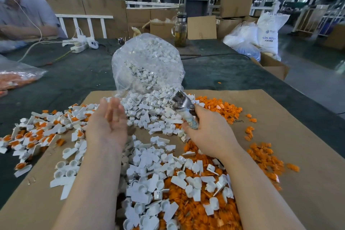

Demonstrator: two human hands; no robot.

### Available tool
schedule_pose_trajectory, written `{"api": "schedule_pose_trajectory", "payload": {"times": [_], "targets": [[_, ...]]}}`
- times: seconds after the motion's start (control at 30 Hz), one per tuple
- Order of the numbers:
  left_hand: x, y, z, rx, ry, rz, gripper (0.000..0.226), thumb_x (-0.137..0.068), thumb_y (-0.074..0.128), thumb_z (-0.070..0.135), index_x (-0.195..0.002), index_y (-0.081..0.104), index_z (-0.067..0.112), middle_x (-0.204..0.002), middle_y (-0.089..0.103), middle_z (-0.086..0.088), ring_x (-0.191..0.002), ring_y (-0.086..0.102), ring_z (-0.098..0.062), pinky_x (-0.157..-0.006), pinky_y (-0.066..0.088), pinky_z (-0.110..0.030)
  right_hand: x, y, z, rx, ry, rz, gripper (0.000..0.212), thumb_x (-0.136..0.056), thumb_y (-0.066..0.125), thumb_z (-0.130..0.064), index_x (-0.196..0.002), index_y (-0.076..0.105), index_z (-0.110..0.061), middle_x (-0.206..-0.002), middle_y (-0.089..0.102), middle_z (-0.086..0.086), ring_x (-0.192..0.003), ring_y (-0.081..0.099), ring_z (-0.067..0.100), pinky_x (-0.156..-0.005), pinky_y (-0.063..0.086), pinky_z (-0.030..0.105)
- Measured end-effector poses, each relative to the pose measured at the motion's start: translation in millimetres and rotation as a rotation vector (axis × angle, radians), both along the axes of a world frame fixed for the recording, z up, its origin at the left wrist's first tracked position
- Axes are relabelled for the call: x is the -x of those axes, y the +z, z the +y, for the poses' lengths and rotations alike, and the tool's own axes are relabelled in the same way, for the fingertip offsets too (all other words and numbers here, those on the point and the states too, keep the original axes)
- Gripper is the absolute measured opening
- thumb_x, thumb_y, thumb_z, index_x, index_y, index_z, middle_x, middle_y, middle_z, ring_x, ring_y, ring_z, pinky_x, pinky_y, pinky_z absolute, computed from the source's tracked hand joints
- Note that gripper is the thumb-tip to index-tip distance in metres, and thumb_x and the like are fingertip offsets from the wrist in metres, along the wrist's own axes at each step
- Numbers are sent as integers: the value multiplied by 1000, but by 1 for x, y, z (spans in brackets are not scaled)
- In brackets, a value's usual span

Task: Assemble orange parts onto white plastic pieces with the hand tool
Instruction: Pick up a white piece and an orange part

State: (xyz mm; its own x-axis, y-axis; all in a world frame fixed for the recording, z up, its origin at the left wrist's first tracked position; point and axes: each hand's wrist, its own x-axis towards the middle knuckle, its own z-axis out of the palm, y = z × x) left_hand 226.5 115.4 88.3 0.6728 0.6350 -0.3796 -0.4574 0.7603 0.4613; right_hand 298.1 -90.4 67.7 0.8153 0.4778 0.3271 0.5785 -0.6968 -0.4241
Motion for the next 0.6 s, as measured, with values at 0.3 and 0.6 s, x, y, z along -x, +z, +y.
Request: {"api": "schedule_pose_trajectory", "payload": {"times": [0.3,0.6], "targets": [[-3,7,-59,-1136,-699,210,32,-66,82,48,-92,73,31,-87,76,7,-69,69,-9,-68,55,-27,7,4,6,14,38,-82,20,-79,61,-26,-83,42,-25,-67,49,-9,-59,47,9,-48,38,30],[-3,5,-61,-1075,-519,141,22,-77,81,10,-69,76,29,-73,76,-4,-59,68,-14,-55,55,-19,6,8,3,119,4,-231,54,-72,64,-36,-123,50,-26,-120,55,-6,-114,42,17,-100,27,32]]}}
